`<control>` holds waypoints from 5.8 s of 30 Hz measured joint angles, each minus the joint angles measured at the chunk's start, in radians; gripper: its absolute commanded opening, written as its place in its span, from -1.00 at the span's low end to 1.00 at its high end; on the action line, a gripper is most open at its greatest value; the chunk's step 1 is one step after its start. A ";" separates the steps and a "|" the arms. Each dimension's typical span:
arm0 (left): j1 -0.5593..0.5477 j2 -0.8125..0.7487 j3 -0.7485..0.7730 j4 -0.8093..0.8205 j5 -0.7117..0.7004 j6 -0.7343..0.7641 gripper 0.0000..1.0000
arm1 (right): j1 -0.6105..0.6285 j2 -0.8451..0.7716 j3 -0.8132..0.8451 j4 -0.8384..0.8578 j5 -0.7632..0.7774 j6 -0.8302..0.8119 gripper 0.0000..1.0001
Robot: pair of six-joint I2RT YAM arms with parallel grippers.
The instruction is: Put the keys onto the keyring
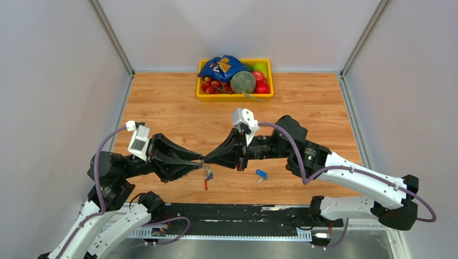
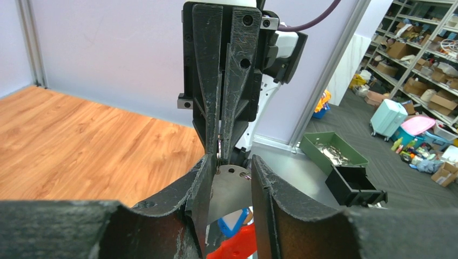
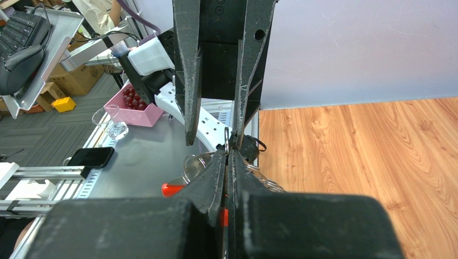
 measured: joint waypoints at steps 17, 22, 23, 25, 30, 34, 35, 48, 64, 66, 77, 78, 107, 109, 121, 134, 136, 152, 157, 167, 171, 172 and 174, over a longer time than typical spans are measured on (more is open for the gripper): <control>0.000 0.021 0.000 0.014 -0.009 -0.003 -0.83 | 0.000 0.000 0.000 -0.002 -0.006 -0.009 -1.00; 0.000 0.040 0.003 0.019 -0.011 -0.002 -0.99 | 0.000 -0.003 0.000 -0.016 -0.009 -0.017 -1.00; 0.000 0.042 0.004 0.018 -0.011 -0.003 -0.99 | -0.001 -0.004 0.000 -0.017 -0.008 -0.018 -1.00; 0.000 0.047 0.008 0.017 -0.011 -0.002 -0.99 | -0.001 -0.007 0.000 -0.019 -0.008 -0.023 -1.00; 0.000 0.053 0.011 0.012 -0.016 0.004 -0.99 | -0.001 -0.015 0.000 -0.035 0.001 -0.034 -1.00; -0.002 0.054 0.010 0.013 -0.018 0.008 -0.99 | 0.000 -0.022 -0.002 -0.041 0.008 -0.040 -0.69; -0.003 0.054 0.009 0.015 -0.017 0.008 -0.99 | 0.000 -0.025 -0.004 -0.043 0.010 -0.044 -0.61; -0.004 0.054 -0.021 0.075 0.053 0.028 -0.99 | 0.000 -0.243 -0.103 -0.112 0.126 -0.141 0.08; -0.004 -0.040 -0.198 0.280 0.285 0.306 -0.99 | 0.000 -0.319 -0.342 -0.200 0.333 -0.202 0.16; -0.004 -0.058 -0.222 0.276 0.280 0.380 -0.99 | 0.000 -0.328 -0.353 -0.201 0.359 -0.206 0.16; -0.004 -0.042 -0.227 0.219 0.248 0.570 -0.99 | 0.000 -0.328 -0.403 -0.229 0.654 -0.141 0.42; -0.004 -0.037 -0.226 0.216 0.241 0.571 -0.99 | -0.004 -0.328 -0.409 -0.233 0.687 -0.121 0.42; -0.004 -0.030 -0.130 -0.040 -0.093 0.464 -0.99 | -0.325 -0.081 -0.623 -0.499 0.661 0.406 0.06; -0.004 -0.021 -0.132 -0.052 -0.091 0.464 -0.99 | -0.343 -0.089 -0.645 -0.500 0.662 0.431 0.05; -0.004 -0.017 -0.137 -0.084 -0.074 0.468 -0.99 | -0.409 -0.094 -0.723 -0.471 0.650 0.506 -0.01; -0.004 -0.017 -0.138 -0.097 -0.071 0.473 -0.99 | -0.423 -0.040 -0.766 -0.347 0.562 0.495 -0.17; -0.004 -0.017 -0.138 -0.098 -0.071 0.474 -0.99 | -0.423 -0.039 -0.770 -0.338 0.544 0.491 -0.21; -0.004 -0.014 -0.142 -0.106 -0.071 0.480 -0.99 | -0.423 -0.087 -0.790 -0.331 0.505 0.468 -0.60; -0.004 -0.014 -0.142 -0.109 -0.072 0.480 -0.99 | -0.423 -0.107 -0.790 -0.331 0.501 0.467 -0.61; -0.004 -0.014 -0.142 -0.117 -0.074 0.484 -0.99 | -0.423 -0.107 -0.791 -0.330 0.469 0.456 -0.65; -0.004 -0.014 -0.142 -0.123 -0.075 0.487 -0.99 | -0.423 -0.104 -0.801 -0.329 0.455 0.453 -0.65; -0.004 -0.014 -0.142 -0.123 -0.075 0.487 -0.99 | -0.423 -0.103 -0.805 -0.330 0.452 0.453 -0.65; -0.004 -0.014 -0.142 -0.124 -0.075 0.488 -0.99 | -0.423 -0.103 -0.808 -0.331 0.450 0.453 -0.68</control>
